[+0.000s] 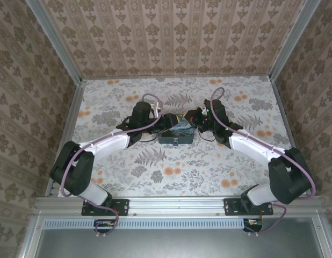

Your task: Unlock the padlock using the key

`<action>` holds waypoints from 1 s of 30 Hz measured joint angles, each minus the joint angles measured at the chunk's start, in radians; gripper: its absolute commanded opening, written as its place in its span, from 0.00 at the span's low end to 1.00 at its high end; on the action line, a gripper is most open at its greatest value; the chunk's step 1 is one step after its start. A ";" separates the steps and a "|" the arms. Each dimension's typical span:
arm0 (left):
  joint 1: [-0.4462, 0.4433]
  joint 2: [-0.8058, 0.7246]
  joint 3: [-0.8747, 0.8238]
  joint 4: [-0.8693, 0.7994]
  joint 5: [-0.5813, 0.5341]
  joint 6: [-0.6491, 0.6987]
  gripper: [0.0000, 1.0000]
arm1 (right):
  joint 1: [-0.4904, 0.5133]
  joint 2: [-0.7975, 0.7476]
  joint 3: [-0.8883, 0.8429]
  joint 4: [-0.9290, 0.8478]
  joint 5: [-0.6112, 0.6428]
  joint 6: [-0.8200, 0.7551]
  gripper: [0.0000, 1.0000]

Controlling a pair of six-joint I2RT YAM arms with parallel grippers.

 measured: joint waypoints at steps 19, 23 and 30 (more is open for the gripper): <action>-0.001 0.058 0.000 0.182 -0.056 -0.093 0.38 | -0.014 0.058 -0.002 0.127 -0.079 0.088 0.00; -0.001 0.071 -0.001 0.231 -0.061 -0.122 0.40 | -0.016 0.058 -0.013 0.146 -0.082 0.099 0.00; -0.001 0.072 -0.015 0.299 -0.075 -0.162 0.42 | -0.019 0.058 -0.030 0.148 -0.083 0.103 0.00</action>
